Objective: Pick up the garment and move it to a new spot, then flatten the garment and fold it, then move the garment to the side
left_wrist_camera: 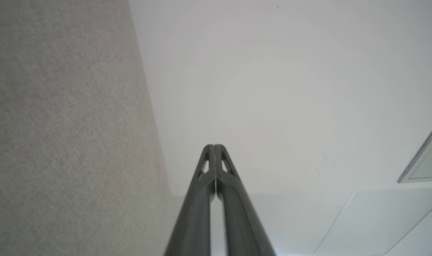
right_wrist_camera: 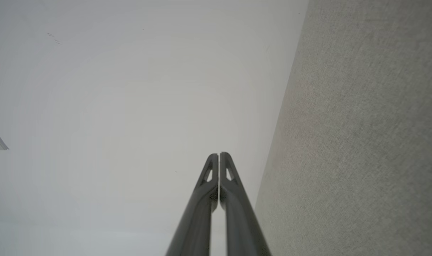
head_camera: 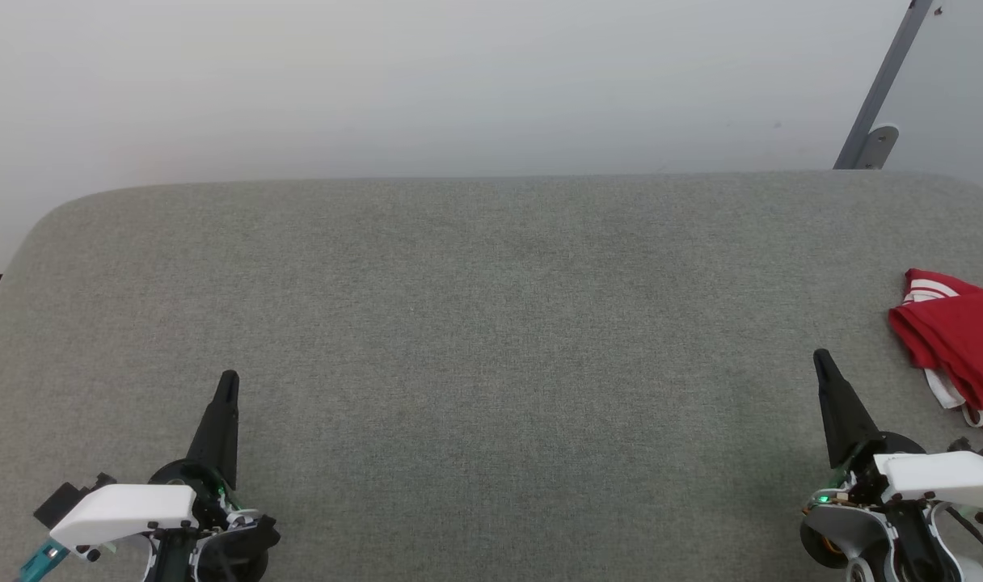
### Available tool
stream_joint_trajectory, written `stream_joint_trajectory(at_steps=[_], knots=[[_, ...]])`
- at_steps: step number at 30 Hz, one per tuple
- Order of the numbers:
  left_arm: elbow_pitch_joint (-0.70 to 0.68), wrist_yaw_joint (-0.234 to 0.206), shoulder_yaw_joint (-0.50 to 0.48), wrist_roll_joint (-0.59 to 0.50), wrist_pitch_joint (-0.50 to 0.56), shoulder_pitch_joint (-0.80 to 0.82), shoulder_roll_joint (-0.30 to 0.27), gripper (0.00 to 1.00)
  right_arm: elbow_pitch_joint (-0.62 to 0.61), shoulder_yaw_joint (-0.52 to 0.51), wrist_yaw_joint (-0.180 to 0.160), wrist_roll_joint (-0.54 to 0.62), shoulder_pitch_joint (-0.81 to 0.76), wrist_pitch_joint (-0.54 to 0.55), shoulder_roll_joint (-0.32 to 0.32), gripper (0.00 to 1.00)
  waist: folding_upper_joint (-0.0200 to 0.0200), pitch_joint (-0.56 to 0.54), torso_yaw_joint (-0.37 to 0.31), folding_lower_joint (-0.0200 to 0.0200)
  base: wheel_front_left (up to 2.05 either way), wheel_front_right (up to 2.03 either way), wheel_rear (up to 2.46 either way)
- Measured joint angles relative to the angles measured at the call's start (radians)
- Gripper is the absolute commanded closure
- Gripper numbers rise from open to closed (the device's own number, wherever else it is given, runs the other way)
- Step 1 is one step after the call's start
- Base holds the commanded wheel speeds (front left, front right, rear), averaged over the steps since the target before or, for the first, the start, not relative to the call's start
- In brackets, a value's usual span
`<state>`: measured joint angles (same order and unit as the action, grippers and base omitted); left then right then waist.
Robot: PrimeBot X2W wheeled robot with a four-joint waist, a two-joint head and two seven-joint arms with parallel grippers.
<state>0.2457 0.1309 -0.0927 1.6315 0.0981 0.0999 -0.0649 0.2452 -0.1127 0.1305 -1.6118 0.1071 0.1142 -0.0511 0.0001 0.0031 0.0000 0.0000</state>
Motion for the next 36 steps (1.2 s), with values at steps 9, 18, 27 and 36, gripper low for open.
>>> stream_joint_trajectory(at_steps=[9,18,27,36], knots=[[0.000,0.000,-0.002,-0.002,0.000,0.000,0.001,1.00,0.001,0.000,0.000,0.000,0.000,0.000,0.000,1.00,0.0000,0.000,0.000,0.0000,0.00,0.00,0.00],[0.000,0.000,-0.004,-0.004,0.002,0.000,0.002,1.00,0.000,-0.001,0.000,0.000,0.000,0.000,0.000,1.00,0.0000,0.000,0.000,0.0000,0.00,0.00,0.00],[0.000,0.000,-0.006,-0.004,0.003,0.000,0.003,1.00,0.000,-0.001,0.000,0.000,0.000,0.000,0.000,1.00,0.0000,0.000,0.000,0.0000,0.00,0.00,0.00],[0.000,0.000,-0.007,-0.005,0.005,0.001,0.004,1.00,0.001,-0.001,0.000,0.000,0.000,0.000,0.001,1.00,0.0000,0.000,0.000,-0.0001,0.00,0.00,0.00]])
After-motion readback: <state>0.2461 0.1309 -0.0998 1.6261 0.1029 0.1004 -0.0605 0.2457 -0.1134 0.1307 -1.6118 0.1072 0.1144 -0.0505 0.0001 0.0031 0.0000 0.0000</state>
